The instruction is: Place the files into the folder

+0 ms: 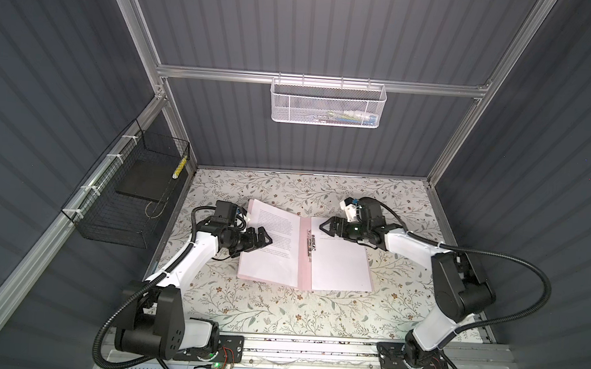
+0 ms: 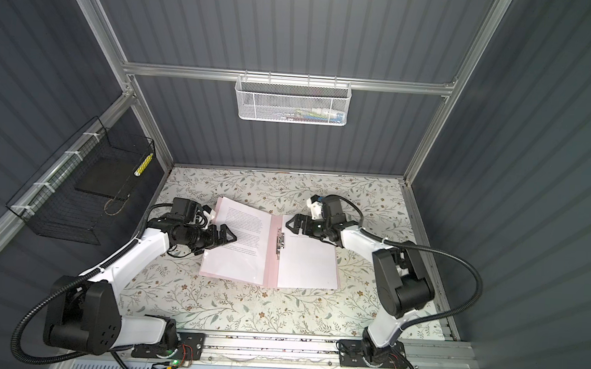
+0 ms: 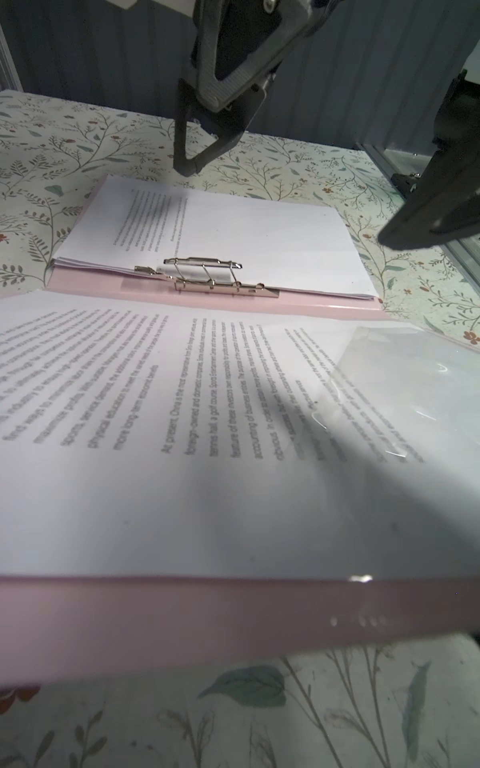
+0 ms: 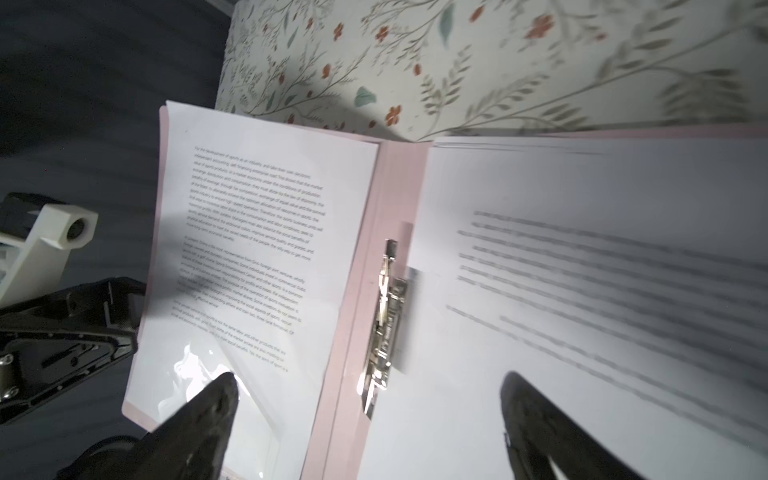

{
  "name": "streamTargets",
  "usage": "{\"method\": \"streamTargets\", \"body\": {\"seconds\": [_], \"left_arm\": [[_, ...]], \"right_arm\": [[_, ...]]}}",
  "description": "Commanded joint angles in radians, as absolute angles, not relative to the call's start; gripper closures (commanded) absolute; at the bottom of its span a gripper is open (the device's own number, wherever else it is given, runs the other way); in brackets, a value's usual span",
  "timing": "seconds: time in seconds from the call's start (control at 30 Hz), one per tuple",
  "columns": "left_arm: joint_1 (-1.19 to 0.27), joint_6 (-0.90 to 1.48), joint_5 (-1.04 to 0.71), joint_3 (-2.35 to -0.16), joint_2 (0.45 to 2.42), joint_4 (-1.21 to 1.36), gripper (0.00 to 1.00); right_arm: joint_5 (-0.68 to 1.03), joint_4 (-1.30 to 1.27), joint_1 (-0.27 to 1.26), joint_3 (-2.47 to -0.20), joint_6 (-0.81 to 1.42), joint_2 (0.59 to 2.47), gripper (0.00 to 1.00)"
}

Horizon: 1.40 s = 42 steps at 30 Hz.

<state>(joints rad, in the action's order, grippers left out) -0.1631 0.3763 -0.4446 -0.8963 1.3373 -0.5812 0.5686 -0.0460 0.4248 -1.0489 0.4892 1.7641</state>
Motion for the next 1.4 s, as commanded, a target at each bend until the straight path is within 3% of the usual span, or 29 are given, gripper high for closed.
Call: {"method": "streamTargets", "body": {"seconds": [0.0, 0.23, 0.67, 1.37], "left_arm": [[-0.166, 0.343, -0.431, -0.876, 1.325, -0.595, 0.00], [-0.166, 0.340, -0.428, -0.869, 1.324, -0.585, 0.00], [-0.165, 0.344, -0.444, -0.869, 1.327, -0.574, 0.00], [-0.166, 0.343, -0.448, -0.865, 1.328, -0.572, 0.00]], "right_arm": [[0.651, -0.092, 0.449, -1.144, 0.471, 1.851, 0.05], [0.692, -0.103, 0.485, -1.270, 0.493, 2.009, 0.08], [0.714, -0.124, 0.506, -1.339, 0.540, 2.133, 0.11], [0.690, -0.160, 0.502, -1.302, 0.546, 2.015, 0.12]]}}
